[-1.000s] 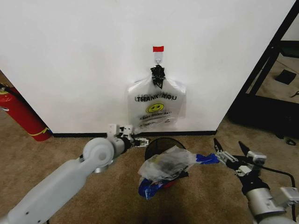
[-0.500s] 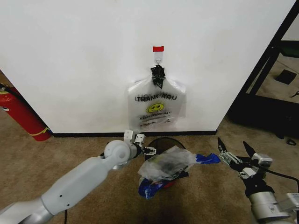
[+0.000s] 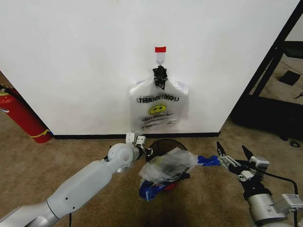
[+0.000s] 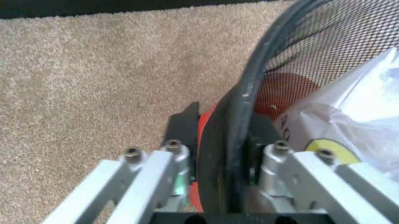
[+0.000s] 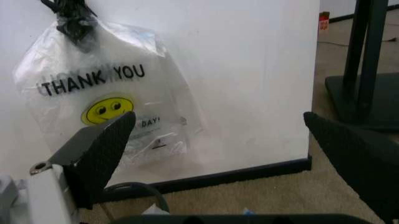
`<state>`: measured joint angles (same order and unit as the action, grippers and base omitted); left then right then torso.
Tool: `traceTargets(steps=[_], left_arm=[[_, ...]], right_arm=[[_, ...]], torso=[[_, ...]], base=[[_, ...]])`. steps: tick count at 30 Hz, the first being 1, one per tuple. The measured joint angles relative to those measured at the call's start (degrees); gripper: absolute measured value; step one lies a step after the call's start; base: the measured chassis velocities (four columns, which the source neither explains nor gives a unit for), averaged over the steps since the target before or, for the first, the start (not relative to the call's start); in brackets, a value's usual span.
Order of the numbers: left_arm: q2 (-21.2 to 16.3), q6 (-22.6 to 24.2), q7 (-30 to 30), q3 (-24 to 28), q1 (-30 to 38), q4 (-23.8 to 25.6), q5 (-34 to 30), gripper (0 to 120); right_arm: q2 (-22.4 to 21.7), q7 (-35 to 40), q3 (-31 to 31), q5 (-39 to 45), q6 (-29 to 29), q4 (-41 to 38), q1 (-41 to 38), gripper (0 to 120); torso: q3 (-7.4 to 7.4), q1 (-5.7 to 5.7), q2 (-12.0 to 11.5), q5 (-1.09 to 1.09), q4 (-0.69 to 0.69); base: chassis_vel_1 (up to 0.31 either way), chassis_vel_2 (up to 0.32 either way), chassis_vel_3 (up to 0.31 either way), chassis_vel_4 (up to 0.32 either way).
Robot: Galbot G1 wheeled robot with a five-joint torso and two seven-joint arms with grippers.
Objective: Pick up the garbage bag from the wall and place it over the trash bin.
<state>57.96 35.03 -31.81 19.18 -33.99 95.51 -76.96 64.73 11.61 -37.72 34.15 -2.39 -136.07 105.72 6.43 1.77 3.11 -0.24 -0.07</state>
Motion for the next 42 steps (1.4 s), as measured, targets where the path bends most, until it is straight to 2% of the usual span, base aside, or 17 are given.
traceTargets(steps=[1,3,5,9,13,17,21,27,36,42], left_arm=[[0.00,0.00,0.00,0.00,0.00,0.00,0.00,19],[-0.30,-0.55,-1.31,-0.73,-0.85,1.10,-0.01,8],[-0.35,-1.13,-3.25,-2.06,-1.72,2.18,-0.15,5],[-1.10,-2.67,-8.51,-5.99,-4.07,5.34,-1.50,5],[-2.05,-5.22,-15.00,-11.94,-8.53,10.68,-3.48,5],[-2.18,-7.32,-17.70,-15.02,-12.07,13.68,-3.48,5],[-0.14,-10.82,-21.34,-18.70,-17.38,16.13,-1.62,5],[3.25,-14.22,-23.71,-19.91,-21.88,17.84,2.96,5],[9.63,-15.73,-25.80,-21.81,-25.47,18.09,4.83,5],[12.61,-16.63,-24.59,-22.76,-26.63,16.95,7.27,5]], right_arm=[[0.00,0.00,0.00,0.00,0.00,0.00,0.00,100],[0.04,0.39,0.35,-0.23,0.14,0.10,-0.06,100],[0.04,0.68,0.48,-0.34,0.36,0.13,-0.12,100],[-0.02,1.32,0.57,-0.39,0.77,0.13,-0.42,100],[-0.18,1.94,0.94,-0.39,1.42,0.26,-0.83,100],[-0.22,2.58,1.51,-0.46,2.01,0.34,-1.24,100],[-0.75,3.74,2.40,-1.06,3.43,0.32,-1.99,100],[-1.18,5.13,4.03,-2.12,5.43,0.59,-2.66,100],[-1.65,7.49,4.78,1.90,10.34,1.49,-3.12,100],[-1.66,8.49,5.96,1.86,11.20,1.98,-3.72,100]], torso=[[0.00,0.00,0.00,0.00,0.00],[0.00,0.00,0.00,0.00,0.01],[0.00,0.00,0.00,-0.01,0.00],[0.00,0.00,0.00,0.01,0.02],[0.00,0.00,0.00,0.01,0.01],[0.00,-0.01,0.00,0.01,0.01],[0.00,-0.01,0.00,0.00,0.02],[0.00,-0.01,0.00,0.01,0.02],[0.00,0.00,0.00,0.02,0.01],[0.00,-0.01,0.00,0.02,0.01]], base=[[0.000,0.000,0.000,0.000],[0.000,0.000,0.000,0.000],[0.000,0.000,0.000,0.000],[0.000,0.000,0.000,0.000],[0.000,0.000,0.000,0.000],[0.000,0.000,0.000,0.000],[0.000,0.000,0.000,0.000],[0.000,0.000,0.000,0.000],[0.000,0.000,0.000,0.000],[0.000,0.000,0.000,0.000]])
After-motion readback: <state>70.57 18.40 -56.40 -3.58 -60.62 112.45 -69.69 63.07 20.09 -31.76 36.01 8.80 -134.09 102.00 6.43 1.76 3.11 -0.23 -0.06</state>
